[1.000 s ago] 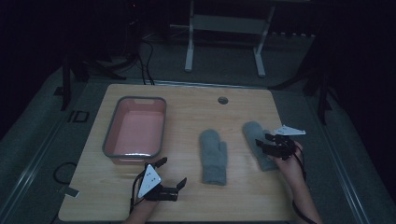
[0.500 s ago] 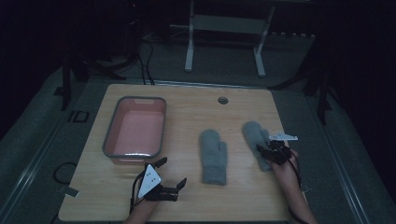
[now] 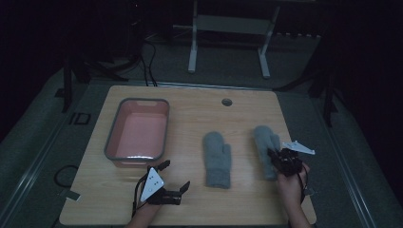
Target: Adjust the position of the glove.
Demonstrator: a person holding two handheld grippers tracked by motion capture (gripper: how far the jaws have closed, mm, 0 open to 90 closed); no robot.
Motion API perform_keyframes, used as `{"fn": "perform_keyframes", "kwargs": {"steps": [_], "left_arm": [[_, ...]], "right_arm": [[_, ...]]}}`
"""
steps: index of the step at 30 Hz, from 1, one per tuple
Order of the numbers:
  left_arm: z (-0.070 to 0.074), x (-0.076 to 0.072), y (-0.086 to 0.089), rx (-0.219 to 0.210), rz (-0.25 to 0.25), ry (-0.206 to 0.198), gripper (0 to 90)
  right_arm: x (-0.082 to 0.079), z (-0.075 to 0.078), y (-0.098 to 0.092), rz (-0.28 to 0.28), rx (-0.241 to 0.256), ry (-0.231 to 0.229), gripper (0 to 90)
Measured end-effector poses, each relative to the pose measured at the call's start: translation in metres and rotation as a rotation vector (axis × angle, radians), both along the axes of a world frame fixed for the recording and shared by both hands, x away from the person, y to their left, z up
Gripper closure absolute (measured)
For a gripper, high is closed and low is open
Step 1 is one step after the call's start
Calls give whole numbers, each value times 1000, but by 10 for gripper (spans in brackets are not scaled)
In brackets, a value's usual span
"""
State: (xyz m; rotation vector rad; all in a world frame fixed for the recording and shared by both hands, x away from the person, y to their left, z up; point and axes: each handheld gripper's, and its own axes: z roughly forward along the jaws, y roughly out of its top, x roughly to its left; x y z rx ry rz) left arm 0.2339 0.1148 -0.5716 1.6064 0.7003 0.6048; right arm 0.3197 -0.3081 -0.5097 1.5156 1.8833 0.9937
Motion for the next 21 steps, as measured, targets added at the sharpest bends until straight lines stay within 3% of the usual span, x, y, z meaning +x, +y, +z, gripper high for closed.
{"fn": "perform_keyframes", "kwargs": {"steps": [9, 16, 19, 21], "left_arm": [[0, 0, 0, -1, 1, 0, 6], [0, 0, -1, 1, 2, -1, 6], [0, 0, -1, 1, 2, -1, 6], [0, 0, -1, 3, 2, -2, 6]], "right_arm": [[-16, -16, -4, -48, 34, 55, 792], [-14, -34, -1, -54, -11, 95, 770], [-13, -36, 1, -44, -14, 103, 691], [-14, -34, -2, -21, 19, 104, 581]]}}
